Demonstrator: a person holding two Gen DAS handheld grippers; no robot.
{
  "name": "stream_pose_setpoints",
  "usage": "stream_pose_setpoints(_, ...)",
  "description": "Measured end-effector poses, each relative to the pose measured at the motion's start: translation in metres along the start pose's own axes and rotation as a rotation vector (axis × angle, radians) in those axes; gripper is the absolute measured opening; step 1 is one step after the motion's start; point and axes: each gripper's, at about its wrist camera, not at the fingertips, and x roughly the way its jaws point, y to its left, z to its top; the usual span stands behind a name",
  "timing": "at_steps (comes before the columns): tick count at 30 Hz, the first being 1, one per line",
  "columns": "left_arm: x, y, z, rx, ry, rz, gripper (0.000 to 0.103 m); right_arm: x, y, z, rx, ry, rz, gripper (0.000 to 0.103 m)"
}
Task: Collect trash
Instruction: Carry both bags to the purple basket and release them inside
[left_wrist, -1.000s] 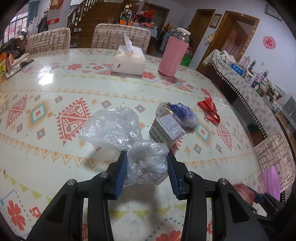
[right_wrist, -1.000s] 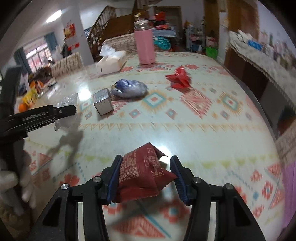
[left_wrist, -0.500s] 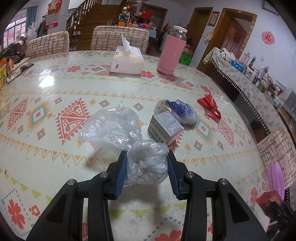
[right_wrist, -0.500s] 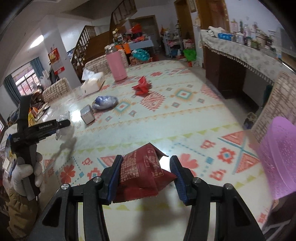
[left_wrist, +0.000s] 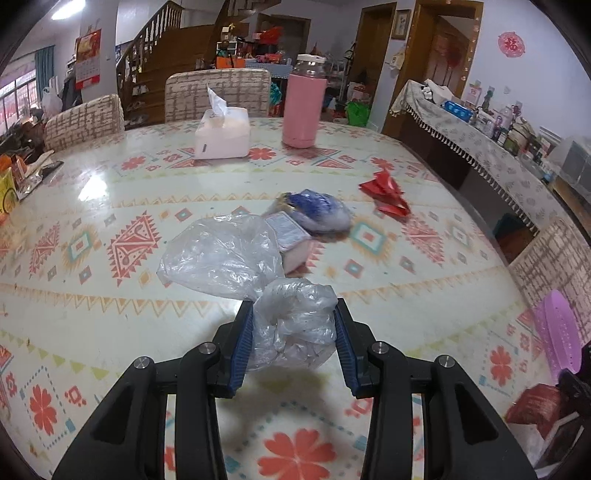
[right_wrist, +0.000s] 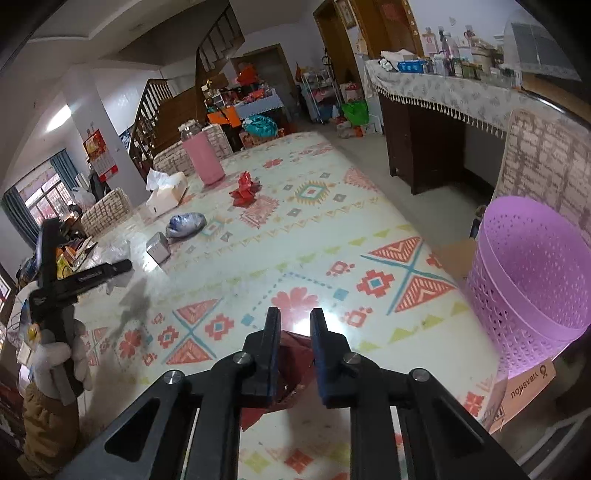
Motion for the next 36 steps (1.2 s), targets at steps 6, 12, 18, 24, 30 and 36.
stream_pose_setpoints(6,-0.013,-0.012,-0.014,0.008,0.029,-0.066,0.04,0.019,-0.014,-0.017,0.007,0.076,0.012,0.083)
stream_pose_setpoints(12,-0.019,-0.031,-0.03,0.032,0.073,-0.122,0.04,0.036,-0.012,-0.028,-0.018,0.11,0.003,0.083)
stream_pose_setpoints(18,-0.032,-0.068,-0.042,0.128,0.051,-0.118,0.04,0.038,0.006,-0.04,-0.157,0.121,-0.041,0.055)
stream_pose_setpoints(24,-0.04,-0.096,-0.045,0.191,0.043,-0.15,0.04,0.024,-0.001,-0.037,-0.129,0.071,0.008,0.049)
stream_pose_setpoints(30,-0.049,-0.123,-0.047,0.24,0.026,-0.175,0.04,0.002,-0.019,-0.025,-0.074,0.008,0.038,0.049)
stream_pose_setpoints(36,-0.052,-0.155,-0.045,0.303,0.004,-0.145,0.04,-0.017,-0.044,-0.012,-0.012,-0.042,0.051,0.049)
